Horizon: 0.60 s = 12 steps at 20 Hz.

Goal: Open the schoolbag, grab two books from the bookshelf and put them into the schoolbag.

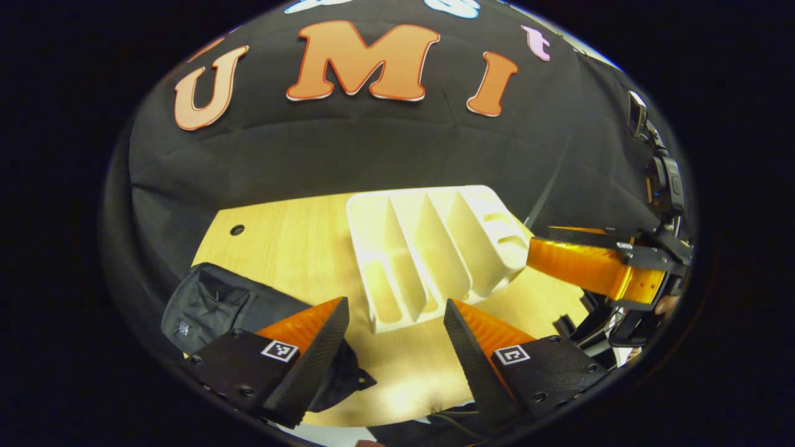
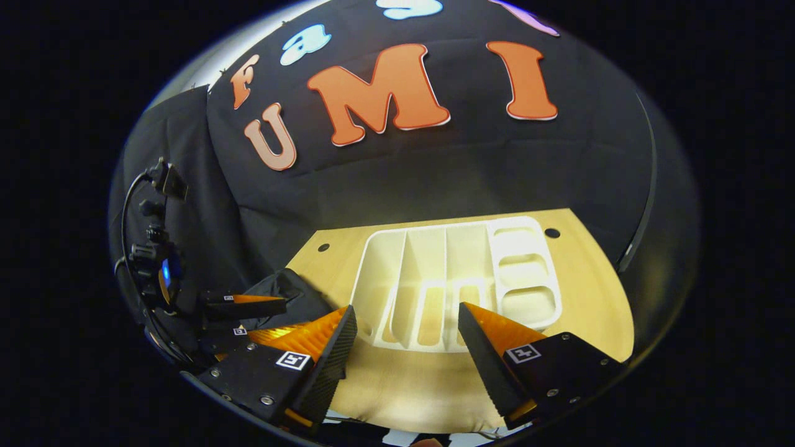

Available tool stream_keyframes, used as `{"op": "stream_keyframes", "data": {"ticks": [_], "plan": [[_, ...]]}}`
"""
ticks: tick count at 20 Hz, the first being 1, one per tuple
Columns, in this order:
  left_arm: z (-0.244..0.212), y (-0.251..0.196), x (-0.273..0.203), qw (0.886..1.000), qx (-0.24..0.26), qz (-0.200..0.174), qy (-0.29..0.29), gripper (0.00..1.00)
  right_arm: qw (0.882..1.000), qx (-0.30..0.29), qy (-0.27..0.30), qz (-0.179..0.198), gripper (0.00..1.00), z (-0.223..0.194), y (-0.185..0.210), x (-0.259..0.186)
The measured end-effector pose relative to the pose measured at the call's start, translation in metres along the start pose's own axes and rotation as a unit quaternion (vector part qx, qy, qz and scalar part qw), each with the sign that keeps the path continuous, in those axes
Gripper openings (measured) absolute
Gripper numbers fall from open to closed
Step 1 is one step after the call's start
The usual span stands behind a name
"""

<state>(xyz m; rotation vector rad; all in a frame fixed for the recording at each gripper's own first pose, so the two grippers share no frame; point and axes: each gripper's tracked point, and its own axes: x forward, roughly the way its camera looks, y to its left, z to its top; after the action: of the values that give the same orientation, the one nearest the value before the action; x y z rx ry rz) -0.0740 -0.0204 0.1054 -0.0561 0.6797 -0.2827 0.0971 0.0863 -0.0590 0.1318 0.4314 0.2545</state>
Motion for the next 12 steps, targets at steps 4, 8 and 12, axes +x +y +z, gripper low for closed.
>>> {"op": "stream_keyframes", "data": {"ticks": [4,8,12], "plan": [[0.018,-0.032,-0.045,0.996,0.015,0.033,-0.086,0.99,0.997,-0.046,-0.052,-0.019,0.98,0.024,-0.031,-0.032],[0.021,-0.036,-0.105,0.985,0.006,0.056,-0.162,0.98,0.990,-0.082,-0.106,-0.030,0.98,0.048,-0.044,-0.056],[0.028,-0.029,-0.135,0.970,-0.015,0.089,-0.225,0.98,0.985,-0.100,-0.140,-0.030,0.98,0.056,-0.045,-0.071]]}}
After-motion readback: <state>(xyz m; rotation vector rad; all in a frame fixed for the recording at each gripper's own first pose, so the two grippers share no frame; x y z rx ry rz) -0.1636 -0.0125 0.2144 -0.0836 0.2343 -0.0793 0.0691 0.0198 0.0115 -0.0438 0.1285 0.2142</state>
